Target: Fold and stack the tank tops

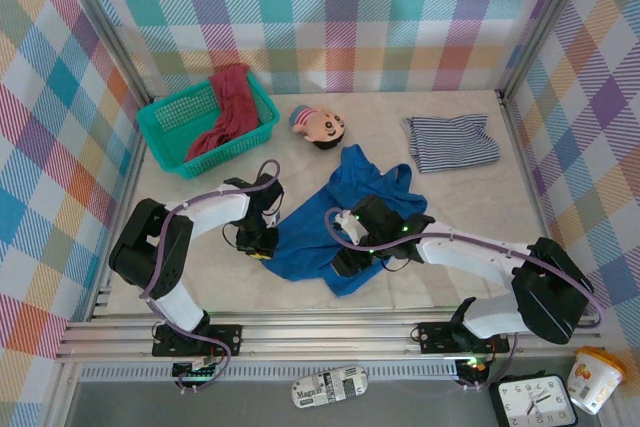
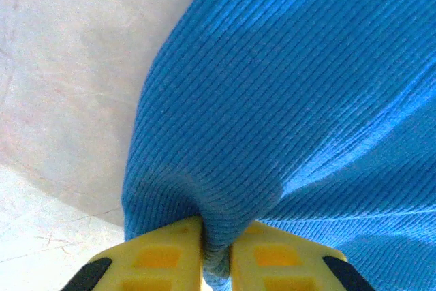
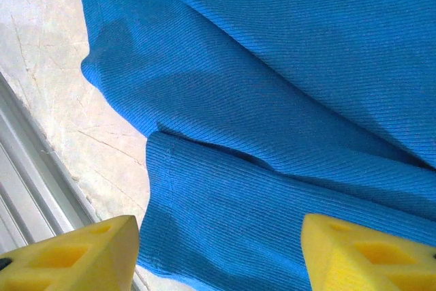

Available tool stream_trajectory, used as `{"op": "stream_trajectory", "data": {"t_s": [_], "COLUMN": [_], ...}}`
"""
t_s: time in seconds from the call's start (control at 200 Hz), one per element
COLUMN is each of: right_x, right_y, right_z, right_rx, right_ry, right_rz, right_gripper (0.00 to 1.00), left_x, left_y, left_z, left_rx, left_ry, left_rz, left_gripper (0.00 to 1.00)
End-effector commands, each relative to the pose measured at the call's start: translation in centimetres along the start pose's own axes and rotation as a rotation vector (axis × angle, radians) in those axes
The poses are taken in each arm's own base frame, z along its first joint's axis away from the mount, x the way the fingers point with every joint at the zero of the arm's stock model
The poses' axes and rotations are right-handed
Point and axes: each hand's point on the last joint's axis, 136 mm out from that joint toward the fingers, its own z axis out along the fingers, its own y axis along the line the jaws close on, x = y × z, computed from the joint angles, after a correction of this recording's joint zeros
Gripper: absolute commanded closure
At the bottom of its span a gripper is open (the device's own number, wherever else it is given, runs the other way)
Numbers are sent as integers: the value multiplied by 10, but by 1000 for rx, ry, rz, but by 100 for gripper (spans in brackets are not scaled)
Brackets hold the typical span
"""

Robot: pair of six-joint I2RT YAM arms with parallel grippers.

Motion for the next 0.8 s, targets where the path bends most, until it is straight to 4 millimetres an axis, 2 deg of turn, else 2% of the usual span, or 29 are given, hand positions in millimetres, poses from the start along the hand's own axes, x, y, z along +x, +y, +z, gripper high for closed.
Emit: {"op": "stream_trajectory", "data": {"t_s": [0.0, 0.175, 0.385, 0.555, 0.795], "right_x": [-7, -14, -13, -3, 0], "right_y": [12, 25, 36, 38, 27], "right_z": [0, 10, 27, 41, 56], "right_rx": [-31, -47, -44, 3, 133], "right_ry": [4, 19, 76, 129, 167], "right_rz": [-48, -108, -191, -255, -311], "right_gripper": [37, 38, 39, 39, 41], "left_x": [5, 5, 8, 0, -2], "left_y": [0, -9, -14, -24, -26], "left_z": [-12, -45, -38, -52, -58], "left_rx": [7, 42, 71, 123, 158], "left_ry": [10, -29, 26, -8, -8], "left_rz": [-4, -15, -21, -39, -70], "left_gripper": [87, 88, 87, 87, 88]}}
